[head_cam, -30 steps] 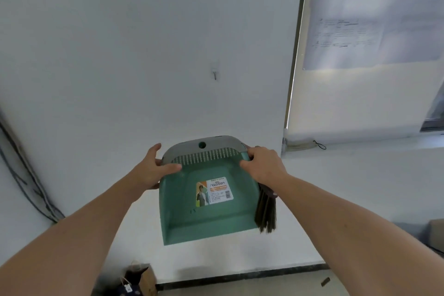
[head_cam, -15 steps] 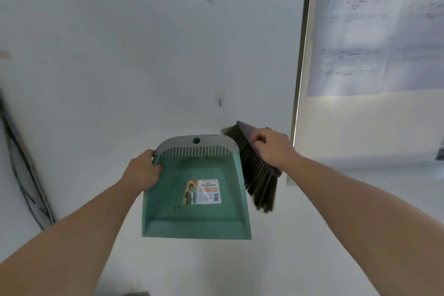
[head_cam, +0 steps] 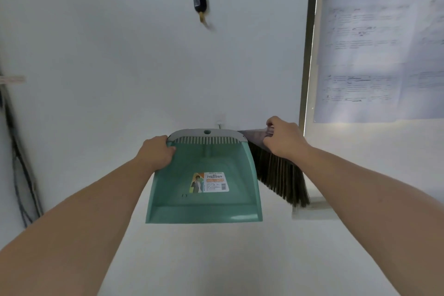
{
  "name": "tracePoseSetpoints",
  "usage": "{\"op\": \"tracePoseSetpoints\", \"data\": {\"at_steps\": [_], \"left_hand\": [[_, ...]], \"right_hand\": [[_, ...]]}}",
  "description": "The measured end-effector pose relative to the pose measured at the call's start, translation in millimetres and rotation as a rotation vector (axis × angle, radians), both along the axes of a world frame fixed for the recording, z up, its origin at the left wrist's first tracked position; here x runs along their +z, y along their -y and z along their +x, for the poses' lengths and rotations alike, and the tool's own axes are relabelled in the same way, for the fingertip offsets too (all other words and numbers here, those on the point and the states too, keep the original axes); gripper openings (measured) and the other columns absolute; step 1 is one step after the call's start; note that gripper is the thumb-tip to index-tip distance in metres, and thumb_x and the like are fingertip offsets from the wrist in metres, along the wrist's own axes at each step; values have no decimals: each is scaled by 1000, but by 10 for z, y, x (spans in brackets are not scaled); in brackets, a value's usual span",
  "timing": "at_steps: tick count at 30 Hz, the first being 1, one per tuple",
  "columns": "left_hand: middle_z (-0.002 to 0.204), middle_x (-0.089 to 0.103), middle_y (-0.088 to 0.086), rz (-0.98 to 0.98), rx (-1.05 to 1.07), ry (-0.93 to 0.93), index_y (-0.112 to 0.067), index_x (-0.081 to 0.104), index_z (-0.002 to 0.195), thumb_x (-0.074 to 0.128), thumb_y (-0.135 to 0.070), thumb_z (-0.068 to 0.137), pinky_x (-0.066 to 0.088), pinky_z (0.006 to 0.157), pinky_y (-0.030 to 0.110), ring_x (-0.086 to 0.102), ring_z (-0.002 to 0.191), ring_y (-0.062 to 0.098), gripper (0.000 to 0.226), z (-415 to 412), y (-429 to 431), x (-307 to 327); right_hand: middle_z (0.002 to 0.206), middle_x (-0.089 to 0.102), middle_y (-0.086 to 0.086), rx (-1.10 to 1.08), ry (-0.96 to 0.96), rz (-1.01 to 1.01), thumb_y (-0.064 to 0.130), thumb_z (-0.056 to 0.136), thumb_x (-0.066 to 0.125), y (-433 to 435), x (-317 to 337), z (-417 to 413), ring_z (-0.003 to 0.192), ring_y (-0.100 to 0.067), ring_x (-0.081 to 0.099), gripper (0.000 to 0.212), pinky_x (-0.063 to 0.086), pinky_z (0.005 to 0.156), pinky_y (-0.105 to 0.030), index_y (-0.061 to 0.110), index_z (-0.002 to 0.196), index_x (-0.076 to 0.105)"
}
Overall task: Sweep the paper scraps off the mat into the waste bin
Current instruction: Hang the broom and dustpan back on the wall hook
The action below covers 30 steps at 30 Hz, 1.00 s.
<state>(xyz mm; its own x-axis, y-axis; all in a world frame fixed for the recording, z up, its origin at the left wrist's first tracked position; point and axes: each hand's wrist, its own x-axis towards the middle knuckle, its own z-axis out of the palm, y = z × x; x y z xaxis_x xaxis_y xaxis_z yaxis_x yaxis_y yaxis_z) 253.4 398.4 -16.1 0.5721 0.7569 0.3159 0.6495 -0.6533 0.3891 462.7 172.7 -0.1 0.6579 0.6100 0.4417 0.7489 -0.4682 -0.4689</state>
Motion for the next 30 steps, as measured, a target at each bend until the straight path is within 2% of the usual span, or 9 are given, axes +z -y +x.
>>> {"op": "tracePoseSetpoints", "data": {"at_steps": [3,6,10,15,18,22,26,30], "left_hand": [[132,56,18,35,23,-31,-4,52,132,43,-28,102,42,93,36,51,120,35,39,176,-29,46],[126,59,18,47,39,-41,-4,55,126,43,-27,101,42,85,34,54,116,34,36,359,-75,54],[121,61,17,38,41,-58,-3,57,121,43,-26,101,39,76,30,57,108,32,33,613,-125,22],[108,61,13,8,71,-100,-4,58,111,42,-16,98,41,67,30,51,82,23,24,812,-214,-92],[112,60,14,-3,53,-113,-5,58,115,42,-16,98,41,69,30,52,85,24,26,876,-268,-192],[117,61,16,28,6,-64,-7,56,121,40,-16,98,40,73,31,58,101,30,29,924,-379,-239],[112,62,16,75,13,6,-5,56,115,39,-17,100,39,70,32,50,86,26,26,886,-492,-149],[114,61,17,64,27,-28,-3,57,116,40,-19,99,40,71,31,55,95,30,29,908,-571,-85]], "right_hand": [[113,60,-11,-38,33,-41,23,89,58,50,134,124,87,-22,48,40,42,75,-28,15,129,51],[117,57,-10,-87,33,-79,23,89,59,104,241,224,88,-23,47,38,42,75,-31,18,125,51],[102,47,-4,-141,41,-101,21,87,59,109,362,305,88,-22,46,37,39,72,-32,21,123,50],[103,52,-4,-159,101,-166,22,87,60,21,485,365,89,-23,51,33,41,69,-32,20,118,50],[103,52,-5,-169,97,-183,19,86,60,4,536,383,89,-23,52,32,42,69,-32,19,117,49],[104,52,-4,-178,82,-175,17,84,59,-8,548,432,91,-23,53,33,42,69,-32,20,116,51],[104,50,-3,-192,55,-154,22,85,58,-7,556,444,94,-25,52,33,44,75,-34,20,117,52],[103,48,-3,-209,43,-146,24,86,58,-27,532,432,93,-24,50,34,43,76,-34,19,119,52]]}}
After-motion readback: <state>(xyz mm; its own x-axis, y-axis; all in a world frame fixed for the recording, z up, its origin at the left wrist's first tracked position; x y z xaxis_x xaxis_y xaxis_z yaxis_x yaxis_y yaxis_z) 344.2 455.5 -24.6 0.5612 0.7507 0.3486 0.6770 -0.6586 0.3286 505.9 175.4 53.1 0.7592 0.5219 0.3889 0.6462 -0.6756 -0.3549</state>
